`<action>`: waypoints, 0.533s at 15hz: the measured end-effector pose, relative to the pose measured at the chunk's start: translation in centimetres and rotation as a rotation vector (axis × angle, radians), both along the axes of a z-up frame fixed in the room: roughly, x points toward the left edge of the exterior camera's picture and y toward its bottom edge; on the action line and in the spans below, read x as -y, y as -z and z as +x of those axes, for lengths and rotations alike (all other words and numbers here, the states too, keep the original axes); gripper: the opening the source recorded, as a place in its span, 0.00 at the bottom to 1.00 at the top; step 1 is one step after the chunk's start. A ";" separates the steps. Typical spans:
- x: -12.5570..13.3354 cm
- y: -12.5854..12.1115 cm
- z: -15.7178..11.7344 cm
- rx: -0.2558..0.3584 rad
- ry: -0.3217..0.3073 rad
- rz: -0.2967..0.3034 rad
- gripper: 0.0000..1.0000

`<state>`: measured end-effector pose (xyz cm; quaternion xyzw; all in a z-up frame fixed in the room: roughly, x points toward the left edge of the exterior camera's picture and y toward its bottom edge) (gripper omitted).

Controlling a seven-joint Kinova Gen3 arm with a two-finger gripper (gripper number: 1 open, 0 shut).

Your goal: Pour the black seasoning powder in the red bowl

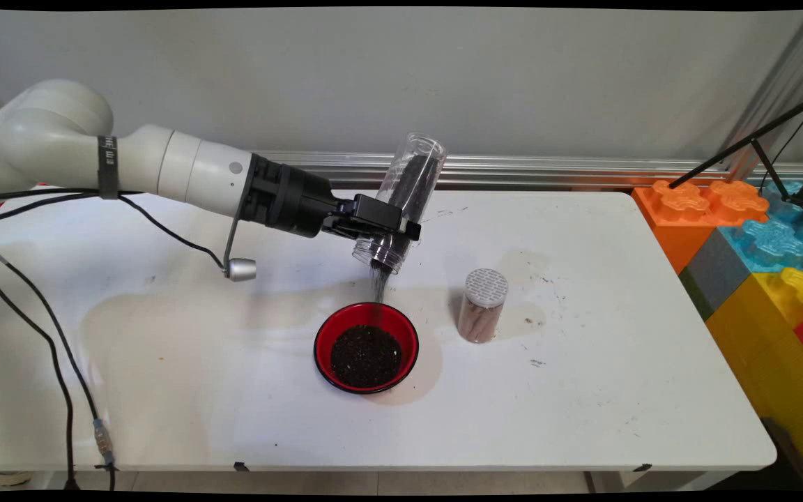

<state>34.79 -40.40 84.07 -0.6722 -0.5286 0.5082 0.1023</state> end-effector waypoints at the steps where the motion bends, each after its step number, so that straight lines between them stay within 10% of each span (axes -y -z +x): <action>1: 0.1 0.0 0.0 0.001 0.002 -0.002 0.00; 8: 0.3 0.2 0.0 0.006 0.012 -0.013 0.00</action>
